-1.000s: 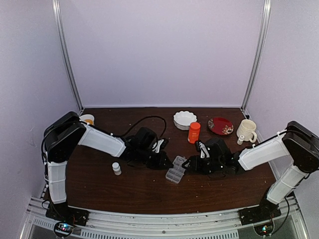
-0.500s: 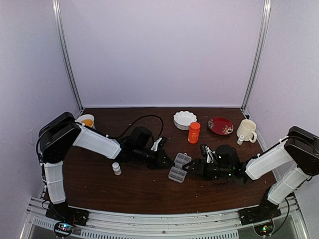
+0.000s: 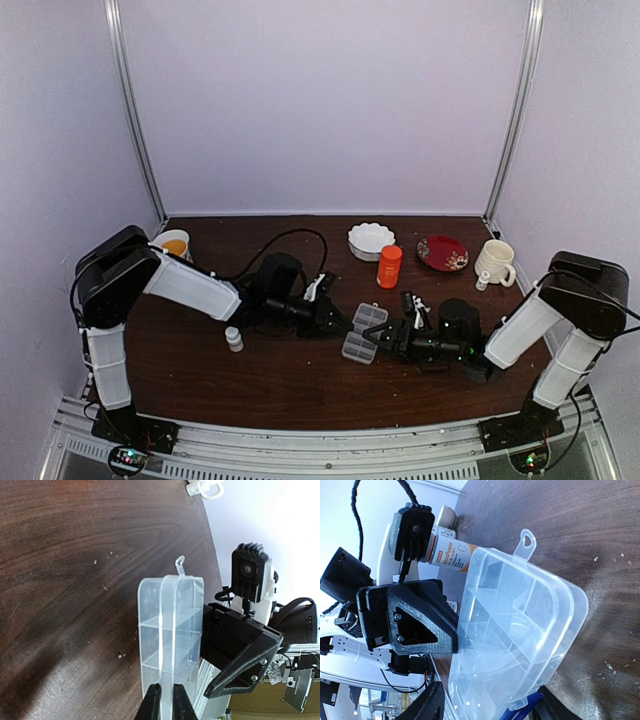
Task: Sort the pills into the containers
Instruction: Open the lid of the pill container.
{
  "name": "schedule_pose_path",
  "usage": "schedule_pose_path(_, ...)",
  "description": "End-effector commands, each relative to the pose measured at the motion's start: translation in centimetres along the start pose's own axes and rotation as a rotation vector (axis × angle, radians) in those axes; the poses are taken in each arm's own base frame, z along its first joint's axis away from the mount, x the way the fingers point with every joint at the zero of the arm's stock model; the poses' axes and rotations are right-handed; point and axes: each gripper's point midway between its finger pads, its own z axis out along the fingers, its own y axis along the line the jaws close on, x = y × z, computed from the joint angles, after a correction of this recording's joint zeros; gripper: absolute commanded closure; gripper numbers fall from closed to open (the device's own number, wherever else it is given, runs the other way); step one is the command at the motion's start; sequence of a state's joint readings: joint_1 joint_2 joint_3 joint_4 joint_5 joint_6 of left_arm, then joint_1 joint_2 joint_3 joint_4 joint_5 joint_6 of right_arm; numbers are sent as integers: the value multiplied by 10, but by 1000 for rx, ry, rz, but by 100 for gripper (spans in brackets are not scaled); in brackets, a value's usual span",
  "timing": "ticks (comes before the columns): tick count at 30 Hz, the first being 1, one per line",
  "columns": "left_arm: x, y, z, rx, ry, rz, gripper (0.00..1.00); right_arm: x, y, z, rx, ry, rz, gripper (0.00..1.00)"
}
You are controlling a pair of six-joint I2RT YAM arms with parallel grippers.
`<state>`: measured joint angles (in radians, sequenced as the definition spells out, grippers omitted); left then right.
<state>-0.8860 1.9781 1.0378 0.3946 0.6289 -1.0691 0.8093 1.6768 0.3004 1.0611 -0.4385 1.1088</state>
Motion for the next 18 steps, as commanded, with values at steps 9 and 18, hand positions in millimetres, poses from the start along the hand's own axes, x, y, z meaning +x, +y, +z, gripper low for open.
schedule_pose_path(9,-9,-26,-11,69,-34,44,100,-8,20,-4,-46,-28,-56,70)
schedule_pose_path(18,-11,-53,-34,226,-141,74,51,-9,39,-10,-102,-30,-96,81)
